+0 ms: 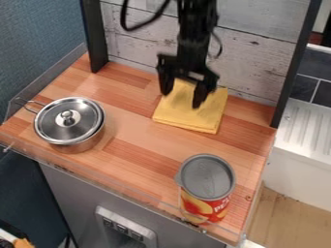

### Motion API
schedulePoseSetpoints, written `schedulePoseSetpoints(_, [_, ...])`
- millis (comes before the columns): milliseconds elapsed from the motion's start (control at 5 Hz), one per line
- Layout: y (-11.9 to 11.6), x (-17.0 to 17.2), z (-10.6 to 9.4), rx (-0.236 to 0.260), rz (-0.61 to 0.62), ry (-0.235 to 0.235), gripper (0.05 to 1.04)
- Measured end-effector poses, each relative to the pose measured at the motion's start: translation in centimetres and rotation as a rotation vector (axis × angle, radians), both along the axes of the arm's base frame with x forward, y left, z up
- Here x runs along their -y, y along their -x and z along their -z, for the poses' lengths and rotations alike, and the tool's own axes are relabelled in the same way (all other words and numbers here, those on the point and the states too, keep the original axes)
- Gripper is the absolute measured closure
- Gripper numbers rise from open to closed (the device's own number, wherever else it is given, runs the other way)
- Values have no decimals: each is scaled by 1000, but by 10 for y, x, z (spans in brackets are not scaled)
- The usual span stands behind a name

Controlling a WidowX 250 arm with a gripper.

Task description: Move a yellow object from middle of the table to edge of the table

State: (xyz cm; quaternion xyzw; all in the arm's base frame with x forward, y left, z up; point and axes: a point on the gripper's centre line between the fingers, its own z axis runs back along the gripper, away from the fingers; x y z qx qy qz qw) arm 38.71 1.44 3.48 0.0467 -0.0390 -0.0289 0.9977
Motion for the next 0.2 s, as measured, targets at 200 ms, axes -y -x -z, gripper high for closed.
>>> schedulePoseSetpoints(200, [-2,2,-15,35,16,12,83])
